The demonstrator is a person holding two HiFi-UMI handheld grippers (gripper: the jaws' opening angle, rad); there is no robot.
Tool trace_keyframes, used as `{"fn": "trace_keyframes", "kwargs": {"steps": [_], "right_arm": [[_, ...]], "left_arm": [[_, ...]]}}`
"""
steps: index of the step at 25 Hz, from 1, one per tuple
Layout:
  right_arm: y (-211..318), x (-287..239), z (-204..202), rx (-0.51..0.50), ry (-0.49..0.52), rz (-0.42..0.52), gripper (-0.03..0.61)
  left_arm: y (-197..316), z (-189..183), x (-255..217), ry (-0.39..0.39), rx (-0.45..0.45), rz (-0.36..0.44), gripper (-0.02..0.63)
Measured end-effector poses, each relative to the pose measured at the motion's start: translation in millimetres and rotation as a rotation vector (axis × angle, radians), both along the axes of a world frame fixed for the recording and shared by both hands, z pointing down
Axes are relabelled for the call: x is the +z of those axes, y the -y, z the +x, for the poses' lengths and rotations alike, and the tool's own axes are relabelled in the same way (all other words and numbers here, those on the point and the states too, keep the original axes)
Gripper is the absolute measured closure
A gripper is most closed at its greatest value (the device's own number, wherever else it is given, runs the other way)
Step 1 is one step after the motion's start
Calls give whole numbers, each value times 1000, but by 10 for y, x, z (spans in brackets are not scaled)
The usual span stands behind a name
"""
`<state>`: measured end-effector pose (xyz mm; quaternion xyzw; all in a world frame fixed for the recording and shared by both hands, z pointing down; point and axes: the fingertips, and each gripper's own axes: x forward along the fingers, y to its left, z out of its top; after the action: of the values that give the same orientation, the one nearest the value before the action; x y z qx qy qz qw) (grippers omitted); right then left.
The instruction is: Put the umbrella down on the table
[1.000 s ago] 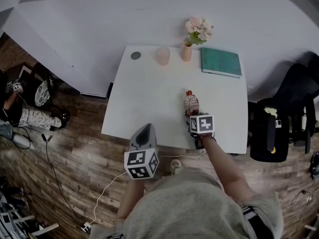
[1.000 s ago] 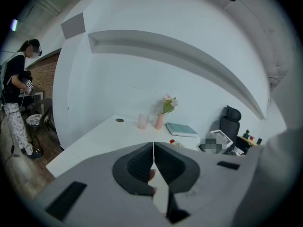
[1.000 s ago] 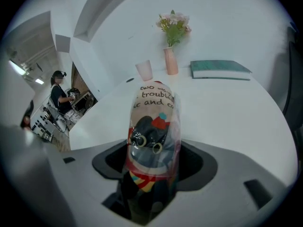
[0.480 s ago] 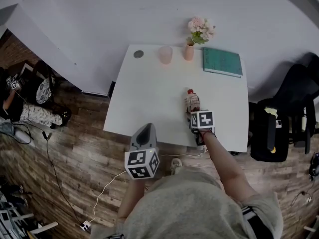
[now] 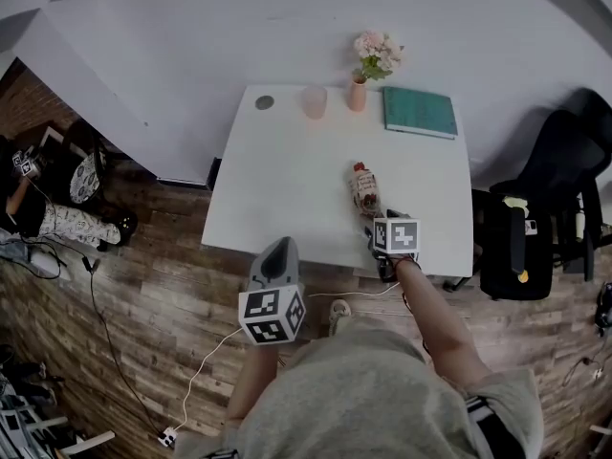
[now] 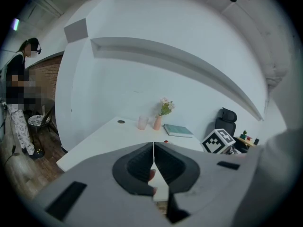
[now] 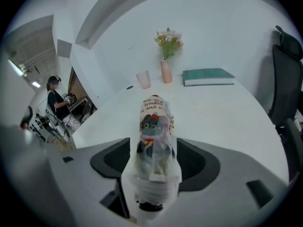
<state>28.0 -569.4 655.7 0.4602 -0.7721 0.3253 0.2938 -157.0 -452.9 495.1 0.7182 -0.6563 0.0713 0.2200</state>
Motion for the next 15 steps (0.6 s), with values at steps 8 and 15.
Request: {"fn": "trace_keyframes", "kwargs": {"steps": [8,15], "right_arm": [[-432,-437,-87,-33,70,103,307],[-859,-879,-239,-67,118,205,339]], "left_arm": [[-335,65,-87,4,18,17,604],[-697,78,-160,1,21,34,604]]}}
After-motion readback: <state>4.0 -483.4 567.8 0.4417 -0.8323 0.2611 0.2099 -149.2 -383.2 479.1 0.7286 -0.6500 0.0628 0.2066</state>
